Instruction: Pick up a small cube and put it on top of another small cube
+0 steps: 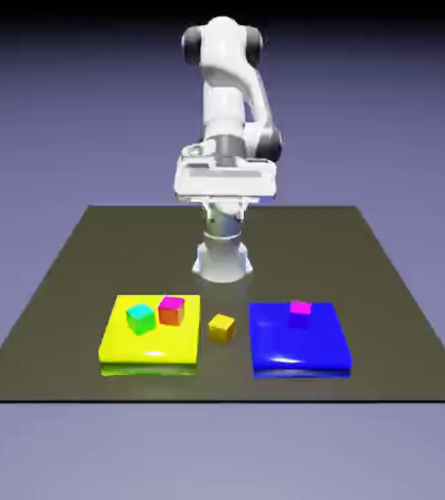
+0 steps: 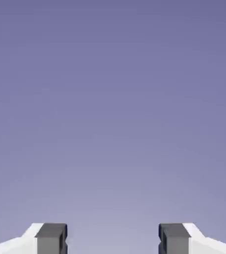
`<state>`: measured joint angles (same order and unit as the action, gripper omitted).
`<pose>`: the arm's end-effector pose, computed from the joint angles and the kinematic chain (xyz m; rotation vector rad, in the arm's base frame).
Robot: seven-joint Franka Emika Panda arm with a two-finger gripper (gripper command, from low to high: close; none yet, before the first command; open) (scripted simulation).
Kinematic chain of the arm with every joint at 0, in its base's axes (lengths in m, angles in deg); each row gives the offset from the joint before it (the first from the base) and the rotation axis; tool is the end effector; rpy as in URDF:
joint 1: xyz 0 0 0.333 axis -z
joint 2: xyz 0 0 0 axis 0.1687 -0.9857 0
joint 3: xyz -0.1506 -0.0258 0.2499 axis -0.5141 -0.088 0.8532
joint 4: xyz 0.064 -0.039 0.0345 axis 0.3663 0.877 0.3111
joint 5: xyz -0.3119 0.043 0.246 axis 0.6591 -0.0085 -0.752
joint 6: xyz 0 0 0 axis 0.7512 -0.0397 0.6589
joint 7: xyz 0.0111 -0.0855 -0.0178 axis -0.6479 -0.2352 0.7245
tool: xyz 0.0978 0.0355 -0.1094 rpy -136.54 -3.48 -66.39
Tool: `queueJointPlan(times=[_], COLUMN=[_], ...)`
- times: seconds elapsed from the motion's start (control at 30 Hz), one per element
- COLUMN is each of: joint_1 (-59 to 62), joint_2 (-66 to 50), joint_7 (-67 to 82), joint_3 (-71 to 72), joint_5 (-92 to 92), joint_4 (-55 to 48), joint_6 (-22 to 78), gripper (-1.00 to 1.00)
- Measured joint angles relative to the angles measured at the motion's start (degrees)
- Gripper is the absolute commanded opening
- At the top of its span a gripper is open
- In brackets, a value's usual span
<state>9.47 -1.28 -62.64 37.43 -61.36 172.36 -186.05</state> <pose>0.4402 0.0100 0.3803 -2.6006 0.8794 -0.9806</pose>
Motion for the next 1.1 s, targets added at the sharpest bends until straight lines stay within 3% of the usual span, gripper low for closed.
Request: queueJointPlan(times=[0.5,0.73,0.77,1.1], joint_1=[5.6,3.1,3.1,5.6], joint_2=[-31.1,-45.7,-45.9,-32.2], joint_7=[24.2,13.0,12.8,25.1], joint_3=[10.1,2.3,2.2,10.5], joint_5=[27.3,44.3,44.6,28.2], joint_4=[-2.5,-5.1,-5.1,-2.6], joint_6=[25.6,17.3,17.2,26.5], gripper=[0.0,0.0,-1.0,-1.0])
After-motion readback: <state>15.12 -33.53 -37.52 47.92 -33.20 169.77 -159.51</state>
